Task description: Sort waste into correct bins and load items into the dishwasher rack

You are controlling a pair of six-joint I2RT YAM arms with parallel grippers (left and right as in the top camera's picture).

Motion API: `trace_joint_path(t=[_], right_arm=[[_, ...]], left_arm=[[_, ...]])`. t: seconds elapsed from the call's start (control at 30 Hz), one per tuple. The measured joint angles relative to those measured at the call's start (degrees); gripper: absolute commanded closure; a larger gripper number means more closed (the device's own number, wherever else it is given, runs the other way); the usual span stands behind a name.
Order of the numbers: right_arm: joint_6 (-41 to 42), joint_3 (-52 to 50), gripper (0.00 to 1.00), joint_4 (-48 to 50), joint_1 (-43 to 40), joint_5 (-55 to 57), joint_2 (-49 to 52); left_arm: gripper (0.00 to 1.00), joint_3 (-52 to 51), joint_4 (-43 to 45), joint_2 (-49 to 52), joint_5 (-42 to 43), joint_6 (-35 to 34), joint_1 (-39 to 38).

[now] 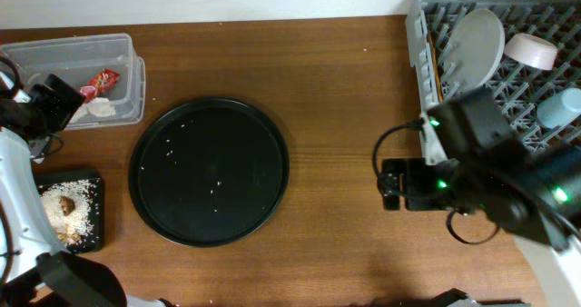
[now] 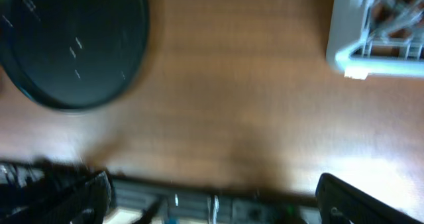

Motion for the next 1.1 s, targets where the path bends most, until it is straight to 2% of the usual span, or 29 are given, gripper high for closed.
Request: trace_joint_path(t=[0.07, 0.17, 0.3, 0.6, 0.67, 0.77, 0.83, 0.93, 1.1], right_arm=[[0.0, -3.28, 0.01, 4.94, -1.68, 0.35, -5.27], [-0.17, -14.14, 0.02, 19.32, -5.6, 0.52, -15.54], [-1.53, -31.82, 0.02, 34.84, -10.99, -0.96, -30.51], [-12.81, -74.1, 0.02, 73.44, -20.02, -9.92, -61.18], [-13.55, -83.67, 0.02, 83.08, -21.81, -10.64, -66.71], [-13.31, -92.61, 0.02, 97.59, -23.06, -11.1, -70.38], [-13.0, -96.72, 0.02, 101.31, -23.65, -11.3, -70.73], [-12.96, -98.64, 0.02, 101.96, -23.91, -10.75, -70.73], [-12.81, -98.84, 0.02, 99.06, -23.93, -4.48, -70.75]], left_arm=[[0.01, 0.0, -0.02, 0.0, 0.0, 0.0, 0.02], [0.01, 0.0, 0.02, 0.0, 0.02, 0.0, 0.0], [0.01, 0.0, 0.0, 0.0, 0.0, 0.0, 0.02], [0.01, 0.0, -0.02, -0.02, -0.02, 0.0, 0.02], [0.01, 0.0, 0.09, -0.02, -0.02, 0.0, 0.0], [0.01, 0.0, 0.0, 0.0, -0.02, 0.0, 0.0], [0.01, 0.0, 0.0, 0.0, -0.02, 0.0, 0.02], [0.0, 0.0, 0.0, -0.02, -0.02, 0.0, 0.02], [0.01, 0.0, 0.0, 0.0, -0.02, 0.0, 0.02]])
